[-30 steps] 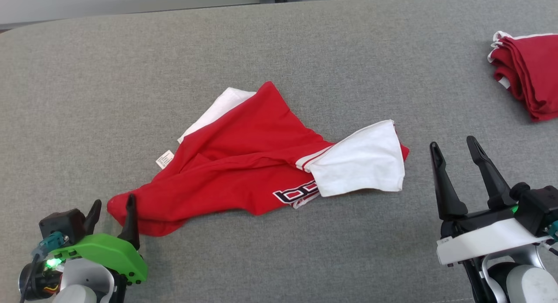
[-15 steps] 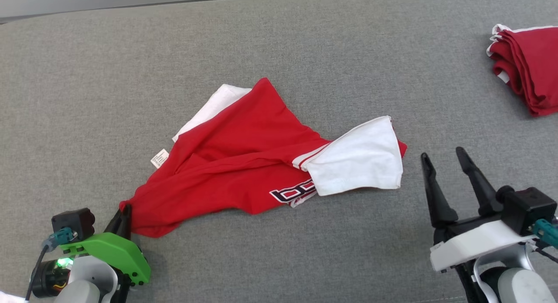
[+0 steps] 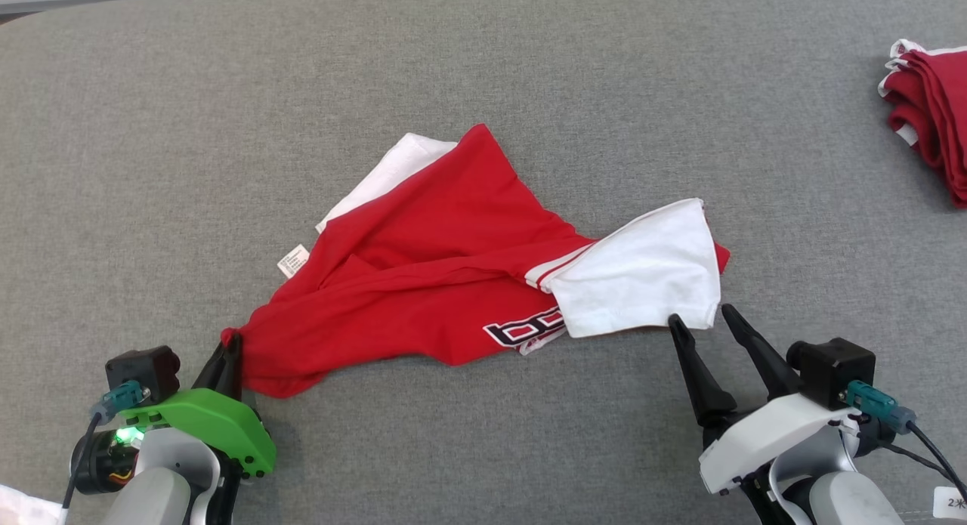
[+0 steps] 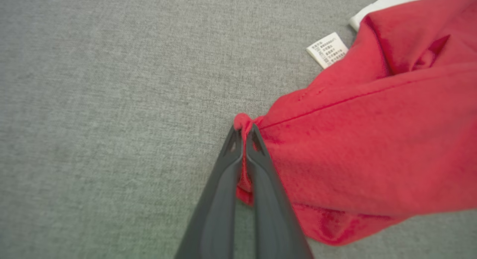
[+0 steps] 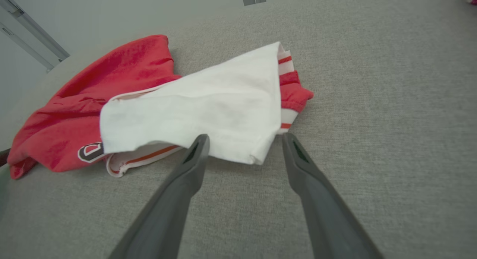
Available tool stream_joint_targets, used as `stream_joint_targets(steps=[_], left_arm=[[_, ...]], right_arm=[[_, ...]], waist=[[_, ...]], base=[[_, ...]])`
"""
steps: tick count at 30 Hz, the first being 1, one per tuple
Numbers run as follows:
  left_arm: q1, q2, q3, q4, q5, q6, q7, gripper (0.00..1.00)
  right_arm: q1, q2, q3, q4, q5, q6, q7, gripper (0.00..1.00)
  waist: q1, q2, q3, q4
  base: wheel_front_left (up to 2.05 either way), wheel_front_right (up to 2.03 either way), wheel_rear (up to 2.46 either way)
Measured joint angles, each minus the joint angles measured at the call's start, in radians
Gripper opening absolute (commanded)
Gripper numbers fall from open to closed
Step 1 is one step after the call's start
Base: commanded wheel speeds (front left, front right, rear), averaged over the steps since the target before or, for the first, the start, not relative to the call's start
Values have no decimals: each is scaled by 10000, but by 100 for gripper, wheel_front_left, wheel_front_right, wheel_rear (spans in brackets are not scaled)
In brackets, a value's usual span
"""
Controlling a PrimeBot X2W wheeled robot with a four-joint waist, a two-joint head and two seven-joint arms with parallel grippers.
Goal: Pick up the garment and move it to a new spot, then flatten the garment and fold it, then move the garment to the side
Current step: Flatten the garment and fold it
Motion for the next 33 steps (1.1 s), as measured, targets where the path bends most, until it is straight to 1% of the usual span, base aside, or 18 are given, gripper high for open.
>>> stream_joint_targets(steps=[2,3,4,5,8,10,12,16,19,22,27,31,32,33], left_arm=[[-40,-4,-10,52,0,-23,-61,0],[-71,-6,-15,82,0,-23,-67,0],[-93,-8,-15,100,2,-23,-117,0],[-105,-12,-13,109,4,-23,-165,0],[-120,-27,40,82,36,-21,-504,0],[-121,-25,115,-50,100,54,-857,0],[-121,-27,192,-284,119,81,-1168,0],[-123,125,336,-986,359,290,-1553,0],[-120,316,320,-1521,466,437,-1452,0],[-44,389,263,-2065,543,679,-1197,0],[353,545,236,-2736,560,961,-813,0],[539,629,215,-3033,558,1081,-635,0],[564,635,209,-3076,558,1089,-602,0],[592,646,207,-3127,556,1122,-583,0]], right_arm=[[-93,4,42,105,58,0,-10,100],[-128,4,67,157,102,0,-19,46],[-182,4,100,201,125,0,-21,39],[-212,4,113,209,136,0,-50,0],[-225,-8,104,109,217,0,-188,0],[-225,-19,-13,-96,240,0,-267,0],[-225,-71,-134,-422,295,0,-368,0],[-313,-303,-548,-1175,249,0,-385,0],[-418,-401,-872,-1655,104,0,-276,0],[-417,-412,-1051,-2025,21,0,-240,0],[-419,-520,-1066,-2721,-104,0,-272,0],[-407,-562,-1057,-2961,-144,0,-282,0],[-405,-564,-1058,-2989,-144,0,-284,40],[-401,-564,-1053,-3007,-144,0,-284,100]], waist=[[0,0,32,8],[0,0,46,8],[0,0,61,7],[0,0,68,4],[0,0,58,-9],[0,0,32,-21],[0,0,-14,-30],[0,0,-164,-69],[0,0,-303,-101],[0,0,-455,-142],[0,0,-686,-256],[0,0,-806,-347],[0,0,-824,-360],[0,0,-841,-374]], base=[[0,0,0],[0,0,0],[0,0,0],[0,0,0],[0,0,0],[0,0,0],[0,0,0],[0,0,0],[0,0,0],[0,0,0],[0,0,0],[0,0,0],[0,0,0],[0,0,0]])
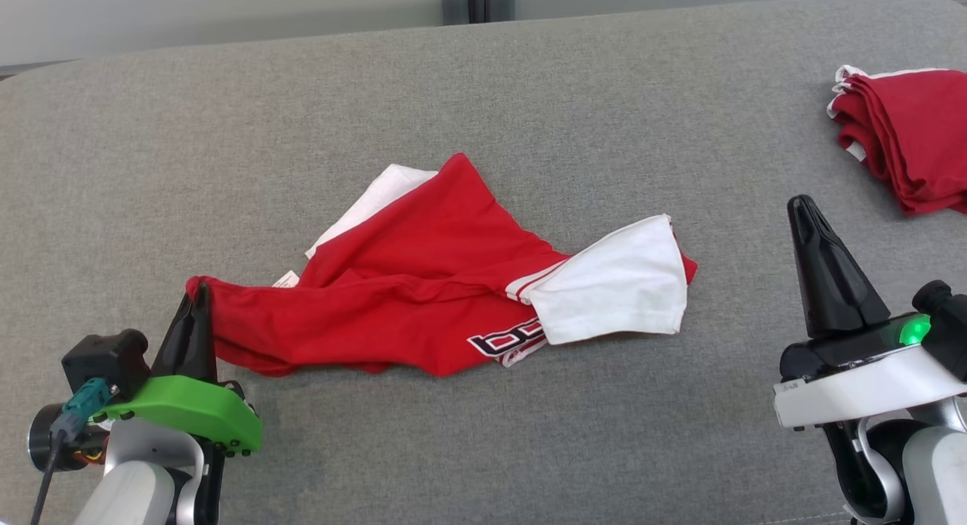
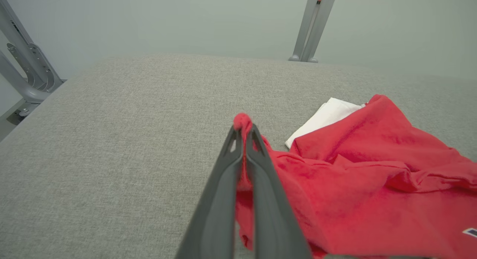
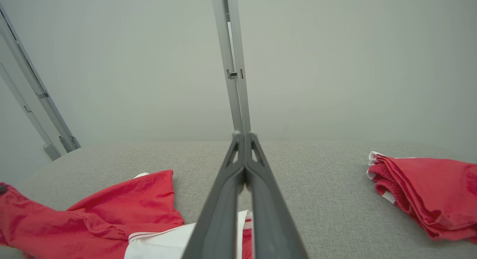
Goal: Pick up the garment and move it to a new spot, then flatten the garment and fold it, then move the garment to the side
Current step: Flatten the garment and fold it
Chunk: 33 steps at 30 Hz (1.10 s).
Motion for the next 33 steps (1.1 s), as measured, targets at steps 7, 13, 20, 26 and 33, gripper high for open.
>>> stream_joint_targets(steps=[7,13,20,26,33], left_arm=[[81,48,-10,-165,-27,92,104,0],[155,75,-29,-230,-56,134,142,0],[158,98,-86,-230,-100,134,159,0],[153,98,-121,-182,-125,115,127,0],[-28,75,-194,-127,-123,81,69,0]], right_arm=[[10,44,-65,-136,-23,0,-82,100],[92,61,-33,-167,-71,0,-161,100],[662,251,-23,257,35,0,-155,100],[1259,426,433,1022,295,0,-100,100],[1110,366,961,2232,617,0,-263,100]], waist=[[0,0,-19,-26],[0,0,-8,-42],[0,0,72,-26],[0,0,197,6],[0,0,530,47]], base=[[0,0,0],[0,0,0],[0,0,0],[0,0,0],[0,0,0]])
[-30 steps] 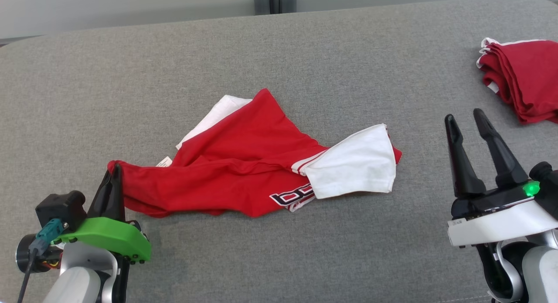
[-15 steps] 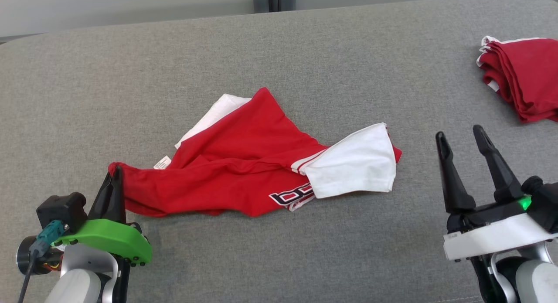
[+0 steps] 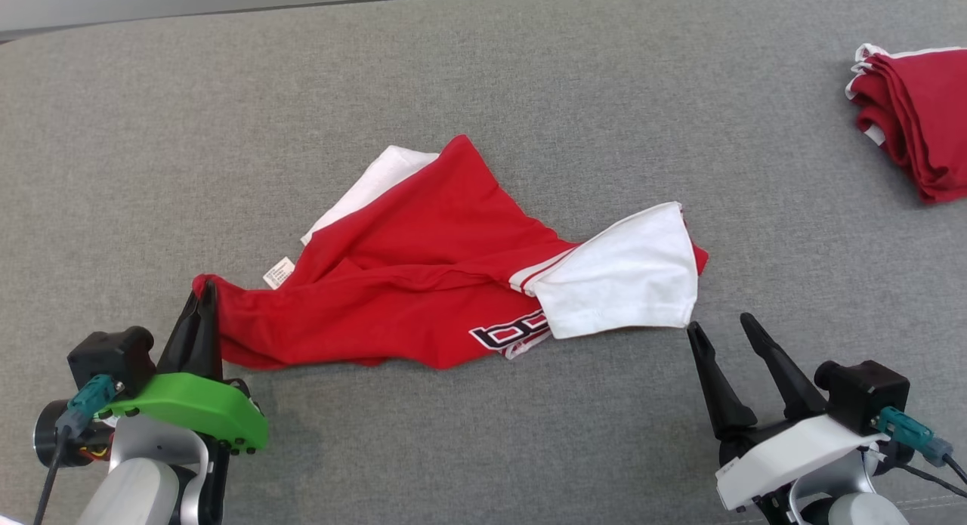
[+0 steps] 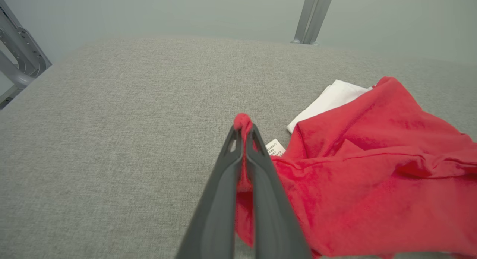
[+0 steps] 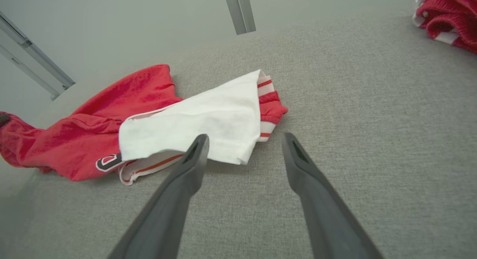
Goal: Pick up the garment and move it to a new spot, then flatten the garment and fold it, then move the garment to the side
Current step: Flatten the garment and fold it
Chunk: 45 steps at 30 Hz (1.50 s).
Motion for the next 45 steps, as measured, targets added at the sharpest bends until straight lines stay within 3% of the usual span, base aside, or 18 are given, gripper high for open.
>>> stream_joint_targets(steps=[14,15,16,24,31,39,45], left_arm=[[-273,-98,-174,236,-2,-84,-121,0],[-296,-107,-184,247,-2,-84,-134,0],[-309,-115,-190,253,-2,-90,-153,0],[-327,-113,-98,257,-36,-92,-433,0],[-327,-4,88,-322,134,111,-878,0],[-739,523,516,-2468,936,564,-1327,0],[-1699,1095,1007,-4518,1726,832,-1438,0]], right_arm=[[-1258,-201,732,1919,777,0,-253,100],[-1320,-199,759,1973,838,0,-295,36],[-1366,-205,782,1994,892,0,-336,0],[-1402,-416,926,1666,922,0,-341,0],[-1407,-863,579,403,301,0,-719,0],[-2220,-1699,-848,-1960,-792,0,-709,0],[-3278,-2326,-1908,-3971,-1377,0,29,0]], waist=[[0,0,348,257],[0,0,361,271],[0,0,374,283],[0,0,409,297],[0,0,244,235],[0,0,-237,164],[0,0,-739,161]], base=[[0,0,0],[0,0,0],[0,0,0],[0,0,0],[0,0,0],[0,0,0],[0,0,0]])
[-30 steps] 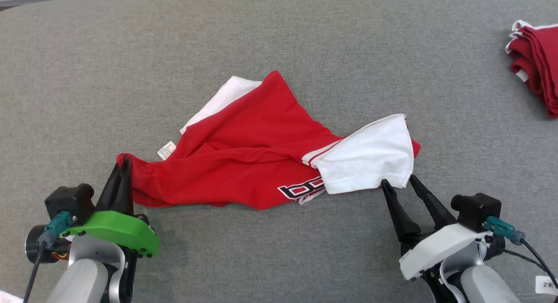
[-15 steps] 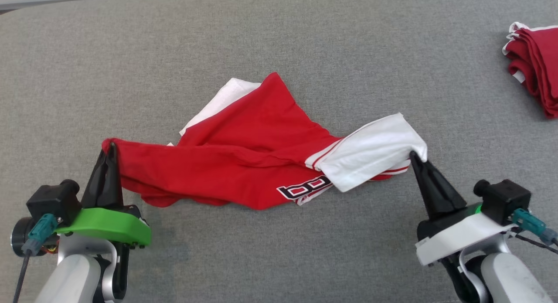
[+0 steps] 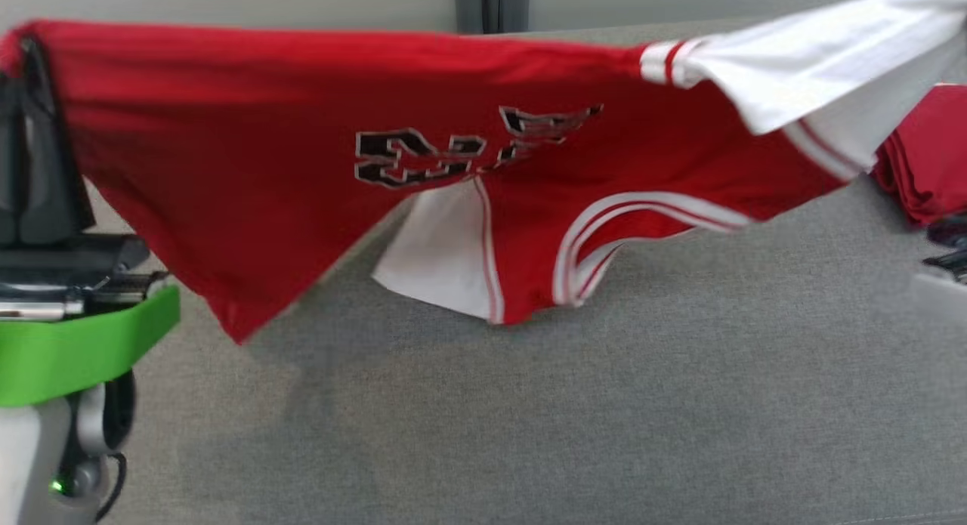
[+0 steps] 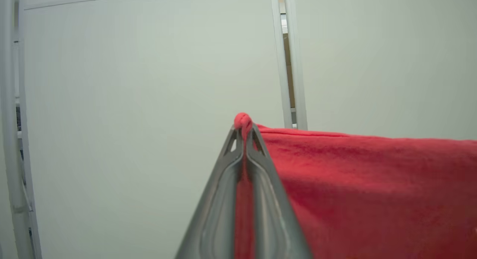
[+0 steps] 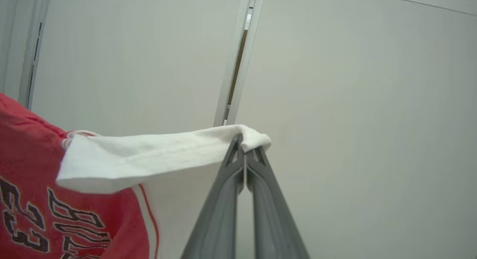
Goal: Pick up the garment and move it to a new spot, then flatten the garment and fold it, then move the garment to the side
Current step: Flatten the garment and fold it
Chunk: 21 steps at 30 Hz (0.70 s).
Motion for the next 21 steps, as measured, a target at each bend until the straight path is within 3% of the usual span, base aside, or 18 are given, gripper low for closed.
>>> stream_joint_targets(steps=[5,11,16,21], left_arm=[[-1272,604,318,-1338,581,100,497,0],[-2573,999,426,-1768,663,-36,1239,0],[-3388,938,217,-1266,385,-364,1484,0],[-4416,401,-311,481,-88,-823,1710,0]], right_arm=[[-1460,-982,-746,-842,140,4,591,0],[-2971,-1829,-1020,-721,938,4,1011,0],[-3908,-2265,-823,142,1639,6,1137,0],[-5050,-2535,-94,1609,2288,8,1058,0]], waist=[[0,0,-419,-29],[0,0,-622,-190],[0,0,-452,-275],[0,0,-8,-288]], base=[[0,0,0],[0,0,0],[0,0,0],[0,0,0]])
